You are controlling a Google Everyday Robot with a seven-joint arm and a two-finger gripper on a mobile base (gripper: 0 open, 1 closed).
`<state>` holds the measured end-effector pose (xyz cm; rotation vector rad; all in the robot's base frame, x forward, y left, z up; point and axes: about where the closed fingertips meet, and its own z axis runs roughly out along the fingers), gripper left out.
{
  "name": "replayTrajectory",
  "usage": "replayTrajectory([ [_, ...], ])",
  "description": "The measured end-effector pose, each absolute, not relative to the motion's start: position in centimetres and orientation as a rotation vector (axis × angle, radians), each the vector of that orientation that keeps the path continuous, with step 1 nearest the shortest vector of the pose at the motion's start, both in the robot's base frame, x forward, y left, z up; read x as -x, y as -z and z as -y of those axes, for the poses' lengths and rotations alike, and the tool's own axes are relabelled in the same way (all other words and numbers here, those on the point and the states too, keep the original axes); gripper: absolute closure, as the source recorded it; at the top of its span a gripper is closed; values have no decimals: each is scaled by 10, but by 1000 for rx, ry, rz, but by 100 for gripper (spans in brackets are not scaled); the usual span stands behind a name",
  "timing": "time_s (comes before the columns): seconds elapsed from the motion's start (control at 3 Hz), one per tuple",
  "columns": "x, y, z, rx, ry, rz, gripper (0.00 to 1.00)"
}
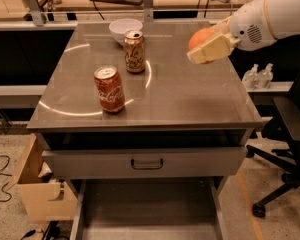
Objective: Place orange into middle drawer
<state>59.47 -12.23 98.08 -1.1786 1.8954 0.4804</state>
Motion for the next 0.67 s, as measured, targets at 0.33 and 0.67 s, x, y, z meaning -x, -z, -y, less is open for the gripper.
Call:
replayTrajectory([
  [0.33, -539, -980, 128, 1182, -454, -2045, 100],
  [0.67, -491, -973, 134, 1176, -441, -2191, 100],
])
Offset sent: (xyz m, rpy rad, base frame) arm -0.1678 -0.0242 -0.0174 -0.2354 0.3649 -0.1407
